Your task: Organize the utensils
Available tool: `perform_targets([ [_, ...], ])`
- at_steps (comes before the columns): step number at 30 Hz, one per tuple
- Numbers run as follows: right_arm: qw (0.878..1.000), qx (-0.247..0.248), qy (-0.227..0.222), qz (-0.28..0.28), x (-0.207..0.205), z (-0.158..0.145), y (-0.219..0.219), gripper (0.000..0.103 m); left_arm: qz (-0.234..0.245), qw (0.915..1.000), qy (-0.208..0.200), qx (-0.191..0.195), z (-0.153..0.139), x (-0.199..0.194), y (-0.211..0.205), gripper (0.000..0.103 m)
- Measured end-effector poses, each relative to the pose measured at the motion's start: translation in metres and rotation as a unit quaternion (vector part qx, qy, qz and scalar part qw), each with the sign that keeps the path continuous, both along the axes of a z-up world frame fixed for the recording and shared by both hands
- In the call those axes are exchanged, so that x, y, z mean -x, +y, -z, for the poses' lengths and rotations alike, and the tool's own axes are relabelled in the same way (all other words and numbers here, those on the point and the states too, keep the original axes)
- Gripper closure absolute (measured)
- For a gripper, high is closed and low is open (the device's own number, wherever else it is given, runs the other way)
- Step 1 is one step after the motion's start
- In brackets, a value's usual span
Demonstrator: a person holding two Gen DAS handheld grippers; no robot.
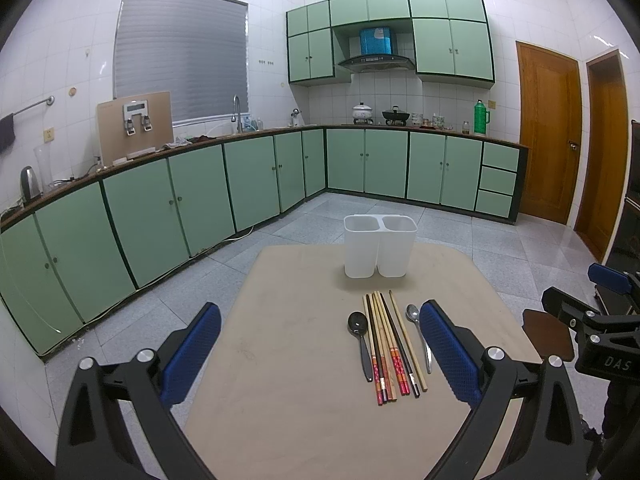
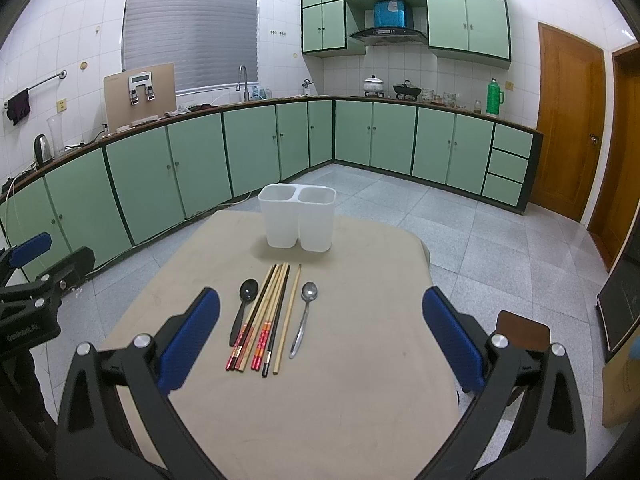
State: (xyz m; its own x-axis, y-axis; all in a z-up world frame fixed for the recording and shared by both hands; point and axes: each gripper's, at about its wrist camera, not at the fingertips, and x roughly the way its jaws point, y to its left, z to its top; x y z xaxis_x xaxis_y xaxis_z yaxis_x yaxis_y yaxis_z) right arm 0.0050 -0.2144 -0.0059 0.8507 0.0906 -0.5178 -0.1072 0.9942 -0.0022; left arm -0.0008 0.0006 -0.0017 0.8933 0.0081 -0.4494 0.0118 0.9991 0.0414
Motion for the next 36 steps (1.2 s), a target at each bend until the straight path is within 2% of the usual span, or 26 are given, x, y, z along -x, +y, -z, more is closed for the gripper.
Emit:
perform_targets([
  [36,1.000,0.001,0.001,-0.001,0.0004,0.0022,-0.0062,0.005,0.001,1.0000,0.000,-0.001,0.0000,0.0000,0.0001,0.006],
])
